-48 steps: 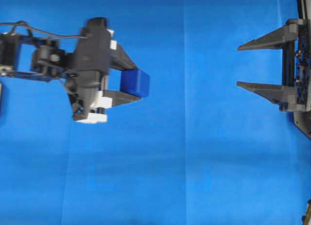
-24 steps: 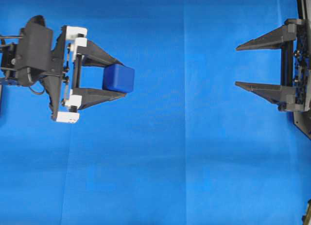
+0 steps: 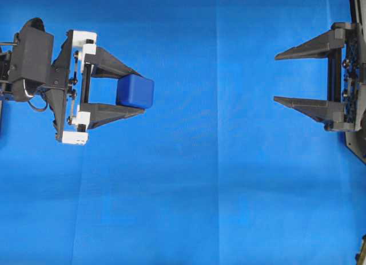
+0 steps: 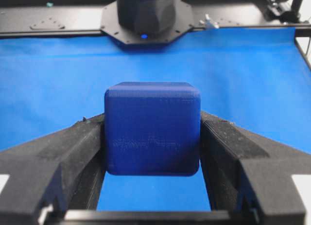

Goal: Handover the blue block to the right arm after grasping it with the left arm, then place it in the designated position.
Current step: 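Hold the cube still with the left gripper while right gripper rotates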

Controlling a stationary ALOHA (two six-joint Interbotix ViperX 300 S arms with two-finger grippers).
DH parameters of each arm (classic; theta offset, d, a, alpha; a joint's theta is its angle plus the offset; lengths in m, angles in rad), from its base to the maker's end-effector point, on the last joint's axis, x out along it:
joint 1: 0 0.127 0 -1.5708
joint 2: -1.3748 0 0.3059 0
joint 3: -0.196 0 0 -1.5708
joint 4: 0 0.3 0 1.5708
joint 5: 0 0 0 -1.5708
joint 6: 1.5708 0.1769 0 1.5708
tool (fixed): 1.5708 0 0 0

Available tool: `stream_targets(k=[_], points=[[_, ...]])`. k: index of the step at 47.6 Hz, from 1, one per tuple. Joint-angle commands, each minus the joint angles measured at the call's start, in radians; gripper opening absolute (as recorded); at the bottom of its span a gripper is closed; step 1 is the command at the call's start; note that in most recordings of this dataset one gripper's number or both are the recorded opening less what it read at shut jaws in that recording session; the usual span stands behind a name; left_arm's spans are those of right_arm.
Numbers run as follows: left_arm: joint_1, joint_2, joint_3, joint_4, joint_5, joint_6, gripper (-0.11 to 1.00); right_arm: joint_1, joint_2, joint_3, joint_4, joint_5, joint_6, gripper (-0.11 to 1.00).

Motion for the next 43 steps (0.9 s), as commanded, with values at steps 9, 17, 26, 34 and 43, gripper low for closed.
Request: stream_targets(k=[9,17,26,34,43], points=[[0.002,-0.014,-0.011,0.0,-0.008,-0.002,0.49,-0.002,0.002,-0.029,-0.023,-0.009,-0.011,0.95],[0.002,-0.014,-0.011,-0.002,-0.009,-0.002,0.49,-0.002,0.002,-0.034,-0.1,-0.009,-0.044,0.95],[0.002,-0.014,-0.011,-0.002,-0.009,-0.002,0.49,-0.002,-0.002,-0.038,-0.222,-0.003,-0.152,0.95],[0.002,-0.014,-0.011,-0.003,-0.012,-0.003,0.49,-0.002,-0.002,-0.04,-0.311,-0.003,-0.268,0.95],[0.002,-0.014,-0.011,-0.003,-0.015,-0.003,0.49,-0.002,-0.006,-0.04,-0.4,-0.003,-0.41,0.95]])
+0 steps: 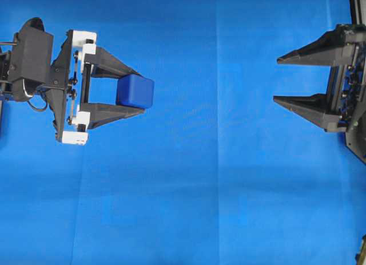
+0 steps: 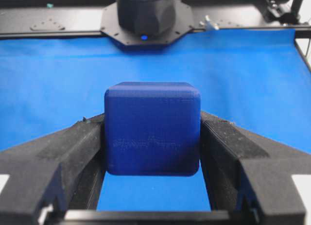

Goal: Handover the blue block to the right arm after grasping it with the left arm, then place it in the designated position.
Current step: 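Hold the cube still with the left gripper while right gripper rotates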

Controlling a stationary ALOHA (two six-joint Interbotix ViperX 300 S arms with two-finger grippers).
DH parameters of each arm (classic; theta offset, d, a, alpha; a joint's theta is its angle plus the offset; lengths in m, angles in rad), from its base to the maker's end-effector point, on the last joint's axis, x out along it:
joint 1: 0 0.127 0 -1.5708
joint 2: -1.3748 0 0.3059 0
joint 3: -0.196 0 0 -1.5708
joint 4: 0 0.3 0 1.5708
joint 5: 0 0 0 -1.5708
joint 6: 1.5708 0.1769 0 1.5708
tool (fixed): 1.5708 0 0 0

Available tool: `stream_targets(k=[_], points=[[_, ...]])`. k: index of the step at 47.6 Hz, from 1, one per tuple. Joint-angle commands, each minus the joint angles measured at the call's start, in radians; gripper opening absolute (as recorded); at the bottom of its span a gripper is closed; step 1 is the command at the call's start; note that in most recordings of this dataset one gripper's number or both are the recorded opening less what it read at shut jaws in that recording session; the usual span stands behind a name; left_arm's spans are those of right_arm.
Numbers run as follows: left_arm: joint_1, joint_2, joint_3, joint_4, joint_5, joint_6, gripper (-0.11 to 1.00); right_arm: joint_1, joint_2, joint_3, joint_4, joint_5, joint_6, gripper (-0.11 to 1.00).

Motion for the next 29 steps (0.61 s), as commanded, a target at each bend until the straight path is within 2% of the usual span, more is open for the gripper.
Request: stream_targets(k=[1,20,29], points=[[0.002,-0.012,-0.011,-0.002,-0.011,-0.002,0.49,-0.002,-0.002,-0.026,-0.029,-0.003,-0.043,0.95],[0.002,-0.014,-0.012,-0.003,-0.011,-0.002,0.49,-0.002,0.002,-0.026,-0.069,-0.003,-0.264,0.95],[0.002,-0.014,-0.011,-0.003,-0.011,-0.002,0.49,-0.002,0.002,-0.026,-0.078,-0.008,-0.337,0.95]])
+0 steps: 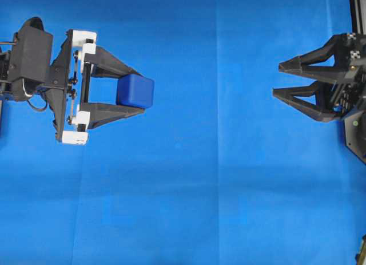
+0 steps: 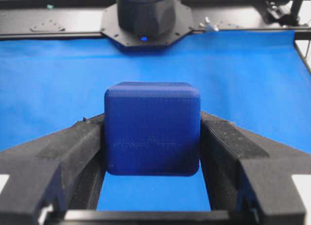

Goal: Handover the blue block to the right arm after grasping it with the left arm, then place it in the designated position.
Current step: 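Hold the cube still with the left gripper while right gripper rotates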

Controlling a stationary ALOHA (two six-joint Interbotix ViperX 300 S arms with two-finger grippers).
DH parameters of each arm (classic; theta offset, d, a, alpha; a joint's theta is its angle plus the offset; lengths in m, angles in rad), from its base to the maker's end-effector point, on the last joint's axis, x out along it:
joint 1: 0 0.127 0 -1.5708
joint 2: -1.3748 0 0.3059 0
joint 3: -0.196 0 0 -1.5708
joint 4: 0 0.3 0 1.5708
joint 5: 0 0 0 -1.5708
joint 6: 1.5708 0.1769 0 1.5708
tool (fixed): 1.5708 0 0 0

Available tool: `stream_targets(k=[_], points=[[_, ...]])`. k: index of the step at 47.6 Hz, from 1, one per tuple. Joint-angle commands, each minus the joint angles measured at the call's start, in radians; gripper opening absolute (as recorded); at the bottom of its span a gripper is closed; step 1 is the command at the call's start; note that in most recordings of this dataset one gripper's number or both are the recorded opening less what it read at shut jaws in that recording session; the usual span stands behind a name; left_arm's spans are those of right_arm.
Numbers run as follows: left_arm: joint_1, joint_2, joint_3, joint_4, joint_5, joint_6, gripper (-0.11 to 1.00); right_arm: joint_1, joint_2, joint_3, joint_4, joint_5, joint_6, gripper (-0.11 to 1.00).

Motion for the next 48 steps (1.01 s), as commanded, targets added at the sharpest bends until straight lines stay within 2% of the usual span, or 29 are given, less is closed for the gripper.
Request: stream_targets(k=[1,48], points=[[0.002,-0.012,-0.011,-0.002,-0.009,-0.002,0.49,-0.002,0.003,-0.028,-0.002,-0.009,-0.015,0.95],[0.002,-0.012,-0.012,-0.003,-0.011,-0.002,0.49,-0.002,0.005,-0.028,-0.014,-0.011,-0.023,0.95]])
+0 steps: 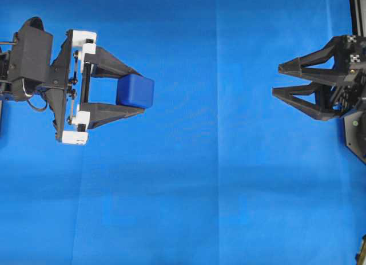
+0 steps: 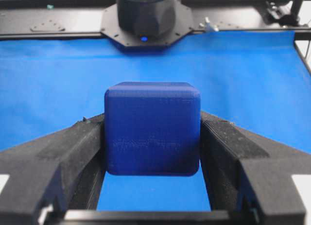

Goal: Handover the blue block to the right arm after grasping it with the left arm, then place it in the designated position.
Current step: 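Hold the cube still with the left gripper while right gripper rotates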

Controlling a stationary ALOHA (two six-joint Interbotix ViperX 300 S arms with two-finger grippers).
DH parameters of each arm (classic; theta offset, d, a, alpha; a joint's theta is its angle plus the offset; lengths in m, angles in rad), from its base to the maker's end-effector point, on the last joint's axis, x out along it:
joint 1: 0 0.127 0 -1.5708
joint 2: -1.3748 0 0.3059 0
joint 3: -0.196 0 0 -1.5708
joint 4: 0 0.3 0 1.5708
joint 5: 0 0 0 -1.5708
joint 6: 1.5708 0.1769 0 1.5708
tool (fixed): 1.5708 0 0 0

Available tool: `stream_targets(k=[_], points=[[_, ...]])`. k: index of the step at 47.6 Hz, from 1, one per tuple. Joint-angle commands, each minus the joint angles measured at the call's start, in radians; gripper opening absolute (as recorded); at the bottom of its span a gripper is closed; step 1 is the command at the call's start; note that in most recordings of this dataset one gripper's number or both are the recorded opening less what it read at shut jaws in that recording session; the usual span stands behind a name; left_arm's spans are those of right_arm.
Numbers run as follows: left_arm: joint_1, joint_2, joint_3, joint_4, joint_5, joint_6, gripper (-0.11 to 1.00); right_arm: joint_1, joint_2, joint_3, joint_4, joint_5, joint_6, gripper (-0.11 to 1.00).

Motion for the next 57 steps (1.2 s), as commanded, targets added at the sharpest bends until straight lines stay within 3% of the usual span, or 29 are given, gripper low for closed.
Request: stream_targets(k=[1,57], points=[[0.002,-0.012,-0.012,-0.002,-0.009,-0.002,0.49,-0.002,0.002,-0.026,-0.002,-0.009,0.003,0.95],[0.002,-0.012,-0.015,-0.002,-0.009,-0.003,0.49,-0.002,0.038,-0.035,-0.002,-0.046,0.003,0.95]])
